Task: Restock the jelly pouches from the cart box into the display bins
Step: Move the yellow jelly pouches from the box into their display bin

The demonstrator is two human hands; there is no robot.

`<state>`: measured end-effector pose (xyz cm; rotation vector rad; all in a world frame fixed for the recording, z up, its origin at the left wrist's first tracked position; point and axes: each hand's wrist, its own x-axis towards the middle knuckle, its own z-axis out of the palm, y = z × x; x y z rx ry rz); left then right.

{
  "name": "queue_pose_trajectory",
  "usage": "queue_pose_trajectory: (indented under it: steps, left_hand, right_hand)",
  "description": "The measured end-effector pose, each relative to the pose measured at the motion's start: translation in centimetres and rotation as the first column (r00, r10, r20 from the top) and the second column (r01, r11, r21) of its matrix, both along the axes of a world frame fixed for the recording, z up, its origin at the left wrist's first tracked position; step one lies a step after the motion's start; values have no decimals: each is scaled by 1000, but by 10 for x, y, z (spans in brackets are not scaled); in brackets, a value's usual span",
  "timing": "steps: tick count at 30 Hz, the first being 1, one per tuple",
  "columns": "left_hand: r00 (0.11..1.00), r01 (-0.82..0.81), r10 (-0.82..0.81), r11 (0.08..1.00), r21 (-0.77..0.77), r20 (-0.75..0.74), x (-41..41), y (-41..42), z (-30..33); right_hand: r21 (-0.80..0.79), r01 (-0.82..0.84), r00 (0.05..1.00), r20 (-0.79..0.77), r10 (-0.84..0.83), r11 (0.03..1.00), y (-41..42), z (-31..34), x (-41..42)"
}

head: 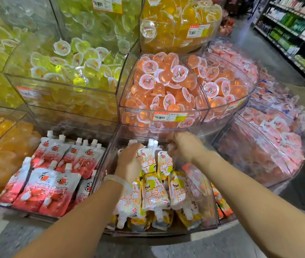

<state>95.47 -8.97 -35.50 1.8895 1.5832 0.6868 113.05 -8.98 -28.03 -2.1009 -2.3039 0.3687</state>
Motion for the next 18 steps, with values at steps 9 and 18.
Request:
queue_pose_trajectory:
  steps: [9,18]
  left_hand:
    - [986,85,-40,956,282,-162,6,-23,-11]
    - [999,2,16,924,384,-44,-8,-15,-4]
  right_hand:
    - [-11,-221,888,411,206,975,16,6,3]
    - [352,-170,969,232,90,920,4,-3,29]
